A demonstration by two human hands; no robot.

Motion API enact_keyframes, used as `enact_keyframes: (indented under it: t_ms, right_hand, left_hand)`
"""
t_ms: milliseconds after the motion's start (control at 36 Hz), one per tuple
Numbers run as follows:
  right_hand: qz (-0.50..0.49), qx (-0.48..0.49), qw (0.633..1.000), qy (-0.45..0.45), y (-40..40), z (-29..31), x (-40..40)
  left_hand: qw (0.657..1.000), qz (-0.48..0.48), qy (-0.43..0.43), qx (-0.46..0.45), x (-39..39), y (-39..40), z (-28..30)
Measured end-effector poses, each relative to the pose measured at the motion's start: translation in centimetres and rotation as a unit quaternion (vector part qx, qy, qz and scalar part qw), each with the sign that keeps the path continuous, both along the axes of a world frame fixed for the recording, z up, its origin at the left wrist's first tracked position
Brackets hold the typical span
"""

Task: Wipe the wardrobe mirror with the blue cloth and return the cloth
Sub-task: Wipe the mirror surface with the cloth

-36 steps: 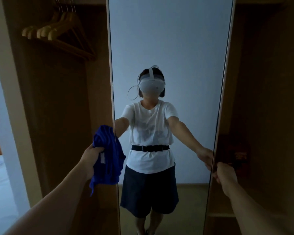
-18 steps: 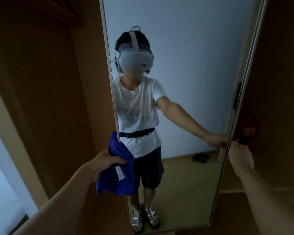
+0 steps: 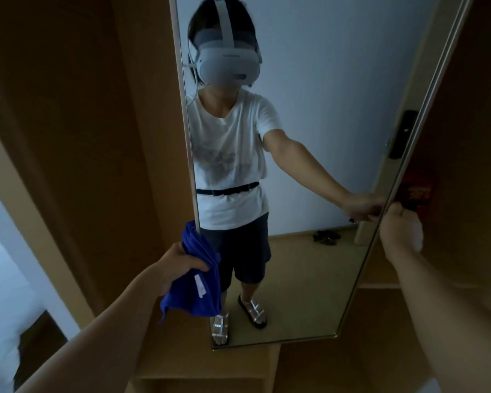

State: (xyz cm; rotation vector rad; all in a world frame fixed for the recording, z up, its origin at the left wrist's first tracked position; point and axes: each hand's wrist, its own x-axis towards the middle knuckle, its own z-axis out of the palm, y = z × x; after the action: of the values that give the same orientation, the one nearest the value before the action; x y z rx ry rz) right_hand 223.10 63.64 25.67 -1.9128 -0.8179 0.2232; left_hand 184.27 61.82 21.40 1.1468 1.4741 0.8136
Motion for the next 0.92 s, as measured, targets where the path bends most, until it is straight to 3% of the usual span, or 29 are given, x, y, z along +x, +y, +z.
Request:
enact_keyframes:
  t_ms: [611,722,833,917]
  right_hand:
    - [0.018,0.037,0.999,-0.019,0.2,-0.9,0.1]
    - [0.016,0.056,0.998,-0.003,0.1,-1.2,0.3]
    - [0.082,0.079,0.993,0.037,0.2,-1.2,0.8]
    - [0.084,0.051,0.995,-0.003,0.1,-1.1,1.1]
  left_hand:
    - [0.994,0.056,0.066,-0.069,1.0,-1.1,-6.3]
    - [0.990,0.072,0.095,-0.072,1.4,-1.9,-8.3]
    - [0.985,0.072,0.152,-0.048,1.5,-2.7,-10.0]
    - [0.980,0.091,0.174,-0.042,1.2,-3.7,-10.5]
